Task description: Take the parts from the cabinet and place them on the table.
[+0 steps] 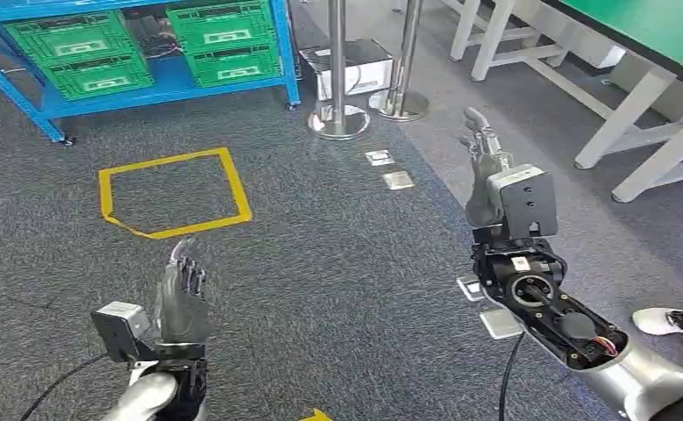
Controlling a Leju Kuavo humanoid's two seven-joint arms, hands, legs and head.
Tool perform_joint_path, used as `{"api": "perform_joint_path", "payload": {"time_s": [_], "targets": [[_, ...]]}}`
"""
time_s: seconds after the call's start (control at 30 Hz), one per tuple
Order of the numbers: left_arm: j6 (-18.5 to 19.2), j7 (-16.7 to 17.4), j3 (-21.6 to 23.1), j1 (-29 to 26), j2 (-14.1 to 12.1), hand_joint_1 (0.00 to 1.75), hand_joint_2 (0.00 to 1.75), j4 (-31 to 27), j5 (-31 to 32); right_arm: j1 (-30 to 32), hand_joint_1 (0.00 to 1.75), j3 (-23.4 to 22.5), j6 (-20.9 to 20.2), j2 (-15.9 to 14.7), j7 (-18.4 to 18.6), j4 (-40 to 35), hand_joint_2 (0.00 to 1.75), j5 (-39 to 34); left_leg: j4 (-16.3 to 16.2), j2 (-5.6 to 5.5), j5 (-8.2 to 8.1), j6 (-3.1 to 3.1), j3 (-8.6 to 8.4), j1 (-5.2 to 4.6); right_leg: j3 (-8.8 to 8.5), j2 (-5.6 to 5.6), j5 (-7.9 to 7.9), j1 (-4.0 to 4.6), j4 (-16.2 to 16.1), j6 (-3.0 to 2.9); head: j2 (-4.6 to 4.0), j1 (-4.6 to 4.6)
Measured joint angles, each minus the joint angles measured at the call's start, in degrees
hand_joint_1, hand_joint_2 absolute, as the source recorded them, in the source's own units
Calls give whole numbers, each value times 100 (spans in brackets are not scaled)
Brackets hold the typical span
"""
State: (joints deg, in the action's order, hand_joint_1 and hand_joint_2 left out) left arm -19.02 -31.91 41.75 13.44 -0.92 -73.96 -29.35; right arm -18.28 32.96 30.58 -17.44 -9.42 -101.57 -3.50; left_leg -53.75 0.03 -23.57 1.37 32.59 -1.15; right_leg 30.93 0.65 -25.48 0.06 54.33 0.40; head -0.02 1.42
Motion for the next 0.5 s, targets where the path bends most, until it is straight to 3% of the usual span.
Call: {"api": "perform_joint_path", "payload": {"time_s": [0.23, 0.3, 0.33, 0.37, 0.4, 0.47, 0.5], "targets": [[-4, -2, 2, 0, 0, 0, 0, 0, -11, 0, 0, 0, 13, 0, 35, 0, 0, 33, 2, 1, 2, -3, -1, 9, 0, 0, 0, 9, 1, -1, 0, -9], [-4, -7, 2, 2, -2, 0, 0, -2, -13, -4, 0, 2, 13, 2, 42, -4, 0, 35, 40, -10, 1, 88, -11, -27, -44, 17, 38, -10, -90, 77, 0, -26], [-7, -15, 0, 2, 0, 0, 0, -4, -13, -4, 0, 2, 13, 0, 42, -18, 0, 48, 208, -18, 69, 100, -128, 39, -61, 12, 28, 50, -122, 89, 0, -33], [-9, -26, 2, -6, 4, 0, 0, -9, -11, 3, 0, -2, 18, -4, 41, -24, 0, 52, 312, -15, 109, 72, -202, 70, -74, -15, -13, 21, -48, 107, 0, -18], [-11, -35, 0, 9, 7, 0, 0, -9, -11, -18, 0, 0, 18, -4, 37, -24, 0, 63, 364, -11, 121, 88, -239, 91, 50, -48, -198, 11, 229, 138, 0, -1], [-11, -35, 2, 12, 7, 0, 0, -7, -15, -10, 0, 0, 20, -7, 50, -20, 0, 66, 361, -28, 122, 91, -240, 112, 564, -58, -631, -56, 1242, 203, 0, 65], [-11, -35, 0, 1, 4, 0, 0, -7, -15, 15, 0, 2, 20, -7, 50, -17, 0, 66, 356, -46, 115, 81, -240, 124, 759, -57, -723, -97, 1593, 233, 0, 74]]}}
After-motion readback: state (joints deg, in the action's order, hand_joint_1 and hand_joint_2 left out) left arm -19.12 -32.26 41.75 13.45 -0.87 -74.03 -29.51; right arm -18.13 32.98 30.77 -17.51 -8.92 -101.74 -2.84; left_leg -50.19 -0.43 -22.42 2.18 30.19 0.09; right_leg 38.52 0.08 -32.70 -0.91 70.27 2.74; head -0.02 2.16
